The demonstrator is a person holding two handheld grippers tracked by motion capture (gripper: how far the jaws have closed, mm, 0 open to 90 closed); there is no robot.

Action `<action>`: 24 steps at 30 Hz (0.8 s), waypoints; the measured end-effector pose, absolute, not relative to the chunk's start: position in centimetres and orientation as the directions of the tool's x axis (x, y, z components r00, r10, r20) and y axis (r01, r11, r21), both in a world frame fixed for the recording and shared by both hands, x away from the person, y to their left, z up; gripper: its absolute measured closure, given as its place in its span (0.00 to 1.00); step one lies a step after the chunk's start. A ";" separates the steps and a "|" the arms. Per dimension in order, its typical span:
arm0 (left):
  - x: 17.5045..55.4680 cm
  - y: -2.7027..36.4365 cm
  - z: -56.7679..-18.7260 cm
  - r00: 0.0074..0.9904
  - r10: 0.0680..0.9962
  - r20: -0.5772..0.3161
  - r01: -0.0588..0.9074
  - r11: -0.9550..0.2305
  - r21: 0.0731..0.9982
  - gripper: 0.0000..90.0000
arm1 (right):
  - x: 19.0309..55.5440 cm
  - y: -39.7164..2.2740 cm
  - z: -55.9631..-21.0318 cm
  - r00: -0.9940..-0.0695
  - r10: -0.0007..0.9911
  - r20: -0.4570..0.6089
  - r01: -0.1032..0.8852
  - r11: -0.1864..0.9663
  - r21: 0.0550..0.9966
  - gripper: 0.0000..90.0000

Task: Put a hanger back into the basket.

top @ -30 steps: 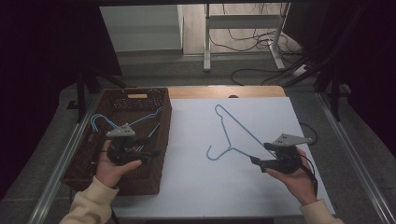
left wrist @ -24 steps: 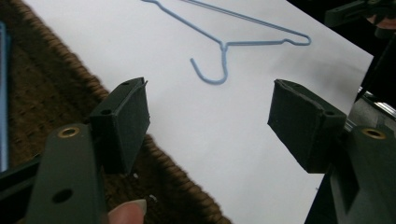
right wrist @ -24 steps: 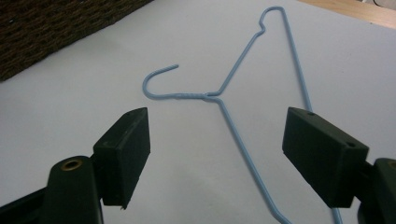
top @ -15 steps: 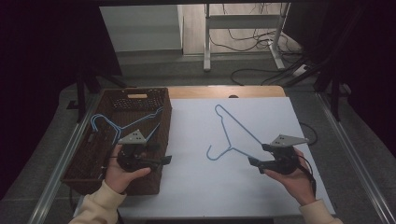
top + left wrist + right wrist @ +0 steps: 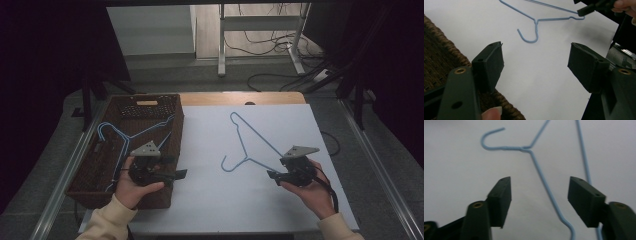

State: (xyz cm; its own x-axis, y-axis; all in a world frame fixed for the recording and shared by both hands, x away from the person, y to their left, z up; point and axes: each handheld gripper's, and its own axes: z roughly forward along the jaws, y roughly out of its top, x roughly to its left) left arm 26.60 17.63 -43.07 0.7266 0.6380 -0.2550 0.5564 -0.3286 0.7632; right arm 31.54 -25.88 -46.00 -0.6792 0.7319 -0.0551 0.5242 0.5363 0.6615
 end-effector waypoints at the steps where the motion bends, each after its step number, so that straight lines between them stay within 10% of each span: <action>1: 26.6 17.5 -43.1 0.729 0.636 -0.253 0.555 -0.334 0.762 0.32 | 31.7 -26.1 -46.1 -0.672 0.738 -0.057 0.531 0.534 0.657 0.45; 10: 26.2 17.5 -43.1 0.719 0.649 -0.248 0.552 -0.316 0.772 0.32 | 34.0 -27.1 -47.8 -0.629 0.778 -0.012 0.617 0.508 0.602 0.52; 24: 26.2 17.4 -43.3 0.721 0.644 -0.257 0.558 -0.319 0.766 0.32 | 35.8 -28.2 -48.6 -0.575 0.818 -0.025 0.710 0.514 0.481 0.99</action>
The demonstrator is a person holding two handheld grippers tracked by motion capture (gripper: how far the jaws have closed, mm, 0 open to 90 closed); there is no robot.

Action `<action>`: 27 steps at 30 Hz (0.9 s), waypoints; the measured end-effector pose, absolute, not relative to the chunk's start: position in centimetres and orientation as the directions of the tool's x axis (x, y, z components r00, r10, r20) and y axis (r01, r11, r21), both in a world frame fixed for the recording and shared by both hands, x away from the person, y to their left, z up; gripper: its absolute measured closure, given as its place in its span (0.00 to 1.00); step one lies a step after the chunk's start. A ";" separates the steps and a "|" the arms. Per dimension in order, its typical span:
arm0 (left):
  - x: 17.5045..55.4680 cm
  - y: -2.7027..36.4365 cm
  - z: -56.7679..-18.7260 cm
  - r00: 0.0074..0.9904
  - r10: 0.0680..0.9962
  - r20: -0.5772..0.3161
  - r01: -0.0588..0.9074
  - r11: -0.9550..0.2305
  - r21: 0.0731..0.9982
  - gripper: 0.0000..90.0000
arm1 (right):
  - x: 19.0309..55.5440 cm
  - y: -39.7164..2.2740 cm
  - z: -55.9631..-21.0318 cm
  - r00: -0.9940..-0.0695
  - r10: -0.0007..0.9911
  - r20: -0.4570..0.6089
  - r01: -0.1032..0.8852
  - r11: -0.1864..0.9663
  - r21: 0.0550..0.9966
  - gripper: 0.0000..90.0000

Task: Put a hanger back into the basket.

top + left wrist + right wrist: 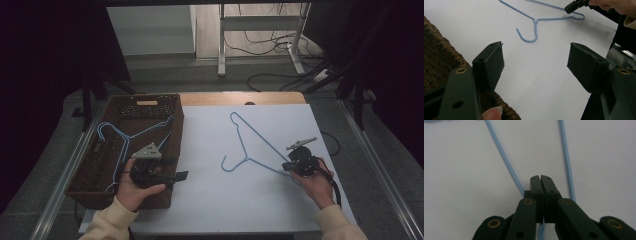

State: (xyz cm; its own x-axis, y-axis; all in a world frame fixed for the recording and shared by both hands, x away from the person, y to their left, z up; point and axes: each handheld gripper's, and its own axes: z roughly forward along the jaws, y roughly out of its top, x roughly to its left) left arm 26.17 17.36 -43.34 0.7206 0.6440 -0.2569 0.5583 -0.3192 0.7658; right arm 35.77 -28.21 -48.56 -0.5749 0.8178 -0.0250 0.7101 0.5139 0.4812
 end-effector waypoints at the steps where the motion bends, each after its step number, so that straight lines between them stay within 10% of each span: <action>1: 26.1 17.3 -43.3 0.721 0.644 -0.257 0.558 -0.320 0.766 0.32 | 35.8 -28.3 -48.7 -0.578 0.816 -0.027 0.712 0.520 0.472 1.00; 27: 26.1 17.5 -43.5 0.720 0.643 -0.261 0.562 -0.319 0.763 0.33 | 34.2 -27.8 -49.6 -0.606 0.795 0.007 0.724 0.549 0.417 1.00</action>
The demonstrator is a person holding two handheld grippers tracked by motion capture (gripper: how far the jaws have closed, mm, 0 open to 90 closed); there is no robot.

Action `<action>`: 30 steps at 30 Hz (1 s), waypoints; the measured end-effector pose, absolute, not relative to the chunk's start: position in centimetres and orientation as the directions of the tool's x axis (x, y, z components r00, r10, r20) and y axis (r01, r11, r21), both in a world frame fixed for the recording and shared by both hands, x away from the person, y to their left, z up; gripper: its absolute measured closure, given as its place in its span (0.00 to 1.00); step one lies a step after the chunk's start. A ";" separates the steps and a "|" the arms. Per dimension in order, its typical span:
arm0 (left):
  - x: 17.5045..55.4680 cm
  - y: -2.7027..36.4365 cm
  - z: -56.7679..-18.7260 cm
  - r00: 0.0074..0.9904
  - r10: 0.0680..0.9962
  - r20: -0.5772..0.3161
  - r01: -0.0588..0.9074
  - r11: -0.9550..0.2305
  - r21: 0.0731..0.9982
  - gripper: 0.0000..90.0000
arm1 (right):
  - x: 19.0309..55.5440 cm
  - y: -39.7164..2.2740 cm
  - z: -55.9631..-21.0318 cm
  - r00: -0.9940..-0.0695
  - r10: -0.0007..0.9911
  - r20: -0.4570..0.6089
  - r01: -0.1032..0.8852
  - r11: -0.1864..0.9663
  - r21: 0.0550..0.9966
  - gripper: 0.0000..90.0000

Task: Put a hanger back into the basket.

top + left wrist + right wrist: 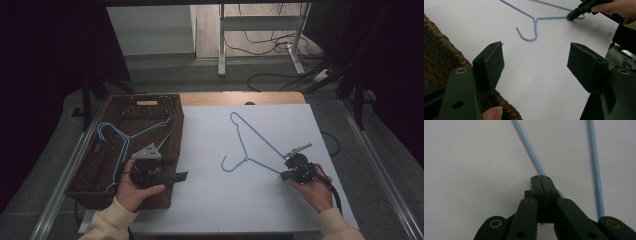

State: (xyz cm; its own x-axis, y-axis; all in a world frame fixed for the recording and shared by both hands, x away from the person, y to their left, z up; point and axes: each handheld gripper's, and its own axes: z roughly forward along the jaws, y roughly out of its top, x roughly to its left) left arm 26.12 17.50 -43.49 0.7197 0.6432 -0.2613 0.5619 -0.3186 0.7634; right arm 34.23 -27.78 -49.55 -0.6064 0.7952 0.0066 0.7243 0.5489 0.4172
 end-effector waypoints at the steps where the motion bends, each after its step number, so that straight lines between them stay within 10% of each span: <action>1: 26.1 17.5 -43.5 0.720 0.643 -0.262 0.562 -0.319 0.763 0.33 | 34.2 -28.0 -49.6 -0.602 0.798 0.007 0.728 0.545 0.417 1.00; 13: 26.1 17.4 -43.4 0.722 0.642 -0.257 0.559 -0.323 0.764 0.33 | 37.2 -30.7 -49.3 -0.488 0.873 -0.012 0.769 0.437 0.466 1.00; 30: 26.1 17.7 -43.3 0.720 0.640 -0.267 0.559 -0.308 0.770 0.33 | 38.0 -12.7 -49.4 -0.739 0.666 0.104 0.619 0.611 0.493 1.00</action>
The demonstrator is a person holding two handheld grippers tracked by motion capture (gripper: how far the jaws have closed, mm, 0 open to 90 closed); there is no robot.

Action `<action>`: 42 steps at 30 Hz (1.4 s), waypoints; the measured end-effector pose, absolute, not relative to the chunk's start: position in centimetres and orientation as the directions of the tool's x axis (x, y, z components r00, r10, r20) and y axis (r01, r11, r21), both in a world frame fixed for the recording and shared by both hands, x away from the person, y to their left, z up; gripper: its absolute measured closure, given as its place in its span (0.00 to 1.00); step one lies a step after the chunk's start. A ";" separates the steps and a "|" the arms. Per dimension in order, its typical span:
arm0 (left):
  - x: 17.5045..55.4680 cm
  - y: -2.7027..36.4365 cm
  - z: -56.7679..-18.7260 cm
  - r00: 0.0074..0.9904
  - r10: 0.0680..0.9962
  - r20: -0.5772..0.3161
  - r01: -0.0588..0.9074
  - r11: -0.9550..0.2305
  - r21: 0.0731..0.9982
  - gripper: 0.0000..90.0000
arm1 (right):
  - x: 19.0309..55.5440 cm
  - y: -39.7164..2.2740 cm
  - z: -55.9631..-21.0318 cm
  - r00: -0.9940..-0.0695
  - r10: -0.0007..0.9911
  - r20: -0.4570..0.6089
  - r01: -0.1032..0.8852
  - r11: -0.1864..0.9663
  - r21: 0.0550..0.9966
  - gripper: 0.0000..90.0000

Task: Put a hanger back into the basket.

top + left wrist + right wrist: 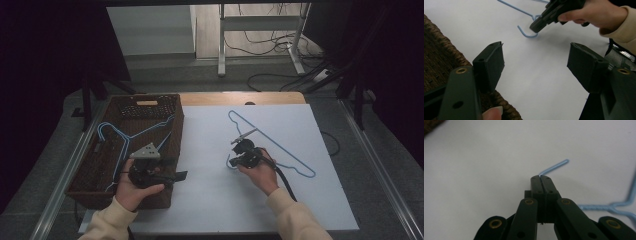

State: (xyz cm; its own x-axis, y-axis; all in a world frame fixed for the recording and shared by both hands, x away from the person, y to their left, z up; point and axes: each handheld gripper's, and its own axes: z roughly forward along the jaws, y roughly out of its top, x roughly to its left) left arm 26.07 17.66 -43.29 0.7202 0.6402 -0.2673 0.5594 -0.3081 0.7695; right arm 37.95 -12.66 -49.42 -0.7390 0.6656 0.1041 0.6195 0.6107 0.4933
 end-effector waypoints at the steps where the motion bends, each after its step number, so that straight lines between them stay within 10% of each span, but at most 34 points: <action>1: 26.0 17.7 -43.3 0.720 0.640 -0.267 0.559 -0.308 0.770 0.33 | 38.0 -12.4 -49.6 -0.740 0.666 0.093 0.617 0.618 0.486 1.00; 27: 26.1 17.4 -43.4 0.722 0.638 -0.269 0.562 -0.313 0.766 0.33 | 37.9 -12.3 -50.8 -0.710 0.695 0.117 0.658 0.595 0.461 1.00; 42: 26.0 17.2 -43.3 0.727 0.634 -0.263 0.556 -0.319 0.767 0.33 | 31.0 -15.5 -50.8 -0.773 0.594 0.225 0.628 0.661 0.411 1.00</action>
